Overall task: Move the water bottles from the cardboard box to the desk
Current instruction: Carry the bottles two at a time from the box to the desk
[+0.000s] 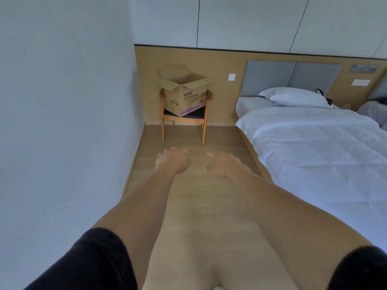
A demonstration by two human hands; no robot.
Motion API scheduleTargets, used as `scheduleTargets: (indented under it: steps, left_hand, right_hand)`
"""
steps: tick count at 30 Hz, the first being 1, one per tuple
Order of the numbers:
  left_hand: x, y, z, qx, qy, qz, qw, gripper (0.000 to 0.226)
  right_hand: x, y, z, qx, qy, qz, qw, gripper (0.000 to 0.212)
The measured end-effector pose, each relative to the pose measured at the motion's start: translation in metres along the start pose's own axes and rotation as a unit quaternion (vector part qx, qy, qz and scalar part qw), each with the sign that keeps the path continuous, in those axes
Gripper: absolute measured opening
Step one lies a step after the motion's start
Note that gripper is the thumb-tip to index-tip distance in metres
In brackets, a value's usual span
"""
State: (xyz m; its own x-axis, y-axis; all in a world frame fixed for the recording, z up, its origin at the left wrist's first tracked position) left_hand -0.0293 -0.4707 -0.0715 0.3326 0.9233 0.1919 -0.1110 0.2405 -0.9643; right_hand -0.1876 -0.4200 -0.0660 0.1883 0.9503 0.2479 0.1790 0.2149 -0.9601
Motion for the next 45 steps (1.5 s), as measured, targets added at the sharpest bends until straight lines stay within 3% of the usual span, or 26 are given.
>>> scheduleTargets:
  steps: [9,19,29,34,45]
  left_hand:
    - [-0.136,-0.015,0.020,-0.002,-0.033,-0.002,0.999,0.053]
    - [-0.270,-0.065,0.071,-0.009,-0.016,0.035,0.999,0.055]
    - [-0.416,-0.087,0.052,-0.001,-0.003,0.047,0.999,0.056]
    - [-0.522,-0.105,0.042,0.017,0.044,0.064,0.997,0.041]
    - [-0.708,-0.155,0.015,0.034,0.089,0.059,0.994,0.045]
  right_hand:
    - [-0.138,-0.033,0.026,-0.002,-0.041,-0.008,0.999,0.067]
    - [-0.271,-0.091,0.084,0.005,-0.040,-0.003,0.999,0.064]
    - [-0.409,-0.118,0.094,-0.001,-0.030,0.012,0.999,0.067]
    - [-0.505,-0.146,0.093,-0.008,-0.008,0.030,0.999,0.064]
    - [-0.674,-0.197,0.084,-0.034,0.031,0.045,0.998,0.061]
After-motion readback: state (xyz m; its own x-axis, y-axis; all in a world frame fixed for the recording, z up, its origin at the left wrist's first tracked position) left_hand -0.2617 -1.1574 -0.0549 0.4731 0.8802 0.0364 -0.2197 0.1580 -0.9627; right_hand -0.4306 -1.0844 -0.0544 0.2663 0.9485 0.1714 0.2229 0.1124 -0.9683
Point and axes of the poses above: each hand's wrist, its own x-axis away from the middle knuckle, its own y-axis out of the palm, z = x × y, the point moved 9 cm from there along -x, towards the middle knuckle, and after that the axes turned 3 degrees about y, right-handed, at the moved point
